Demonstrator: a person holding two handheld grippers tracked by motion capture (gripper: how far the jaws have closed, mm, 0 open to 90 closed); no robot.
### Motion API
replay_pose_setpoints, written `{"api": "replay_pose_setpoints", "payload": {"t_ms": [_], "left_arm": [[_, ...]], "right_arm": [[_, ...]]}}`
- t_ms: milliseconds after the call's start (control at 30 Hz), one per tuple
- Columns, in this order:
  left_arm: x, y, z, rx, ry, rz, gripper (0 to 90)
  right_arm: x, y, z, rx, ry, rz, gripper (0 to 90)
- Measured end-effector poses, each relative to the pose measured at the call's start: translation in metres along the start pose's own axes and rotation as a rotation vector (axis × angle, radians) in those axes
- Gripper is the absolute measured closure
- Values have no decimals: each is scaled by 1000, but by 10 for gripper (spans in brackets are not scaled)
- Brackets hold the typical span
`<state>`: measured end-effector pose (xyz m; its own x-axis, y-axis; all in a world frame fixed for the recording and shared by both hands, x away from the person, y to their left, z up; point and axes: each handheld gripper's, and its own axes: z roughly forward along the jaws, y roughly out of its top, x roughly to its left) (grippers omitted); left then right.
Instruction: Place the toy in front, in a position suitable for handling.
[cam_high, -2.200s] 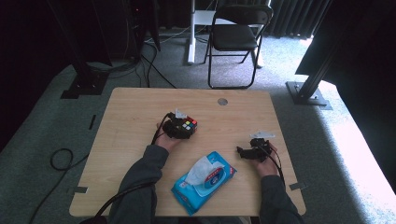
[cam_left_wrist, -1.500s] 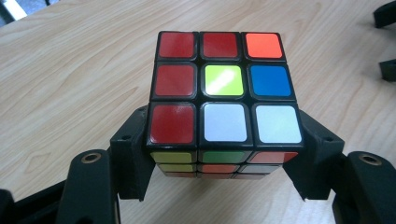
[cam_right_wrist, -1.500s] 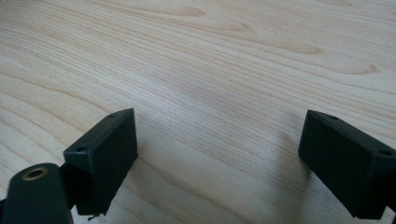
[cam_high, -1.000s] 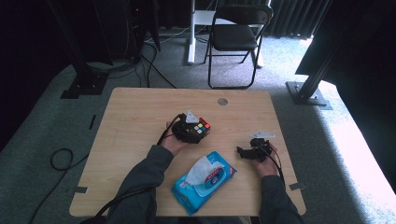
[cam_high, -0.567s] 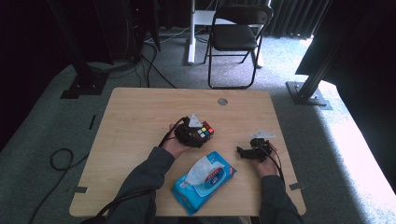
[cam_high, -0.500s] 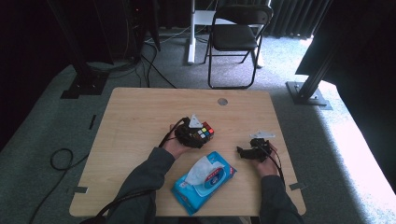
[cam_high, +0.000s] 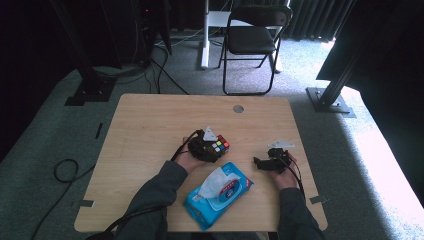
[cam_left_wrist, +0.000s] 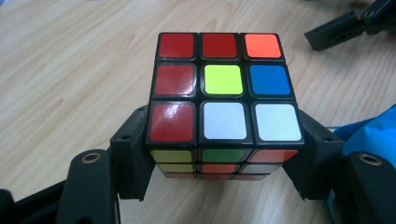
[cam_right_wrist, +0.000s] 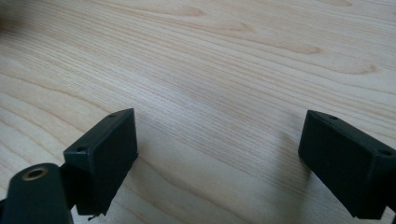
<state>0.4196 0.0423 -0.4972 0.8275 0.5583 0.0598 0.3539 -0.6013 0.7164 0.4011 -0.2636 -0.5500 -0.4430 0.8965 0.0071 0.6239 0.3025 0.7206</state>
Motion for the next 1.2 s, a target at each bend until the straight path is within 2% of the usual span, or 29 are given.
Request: {"api": "replay_pose_setpoints", "payload": {"t_ms": [300, 633, 700, 833, 1133, 1200], "left_arm": [[1, -13, 15, 28, -16, -29, 339], [2, -18, 17, 26, -32, -39, 337], [2, -19, 16, 24, -43, -43, 324], [2, -19, 14, 12, -31, -46, 259], [3, -17, -8, -46, -4, -60, 243], [3, -17, -8, -46, -4, -60, 243]], "right_arm": [[0, 0, 0, 0, 0, 1, 114], [0, 0, 0, 0, 0, 1, 114], [0, 0, 0, -1, 0, 1, 114], [0, 0, 0, -1, 0, 1, 114], [0, 0, 0, 0, 0, 1, 114], [0, 0, 0, 0, 0, 1, 114]]}}
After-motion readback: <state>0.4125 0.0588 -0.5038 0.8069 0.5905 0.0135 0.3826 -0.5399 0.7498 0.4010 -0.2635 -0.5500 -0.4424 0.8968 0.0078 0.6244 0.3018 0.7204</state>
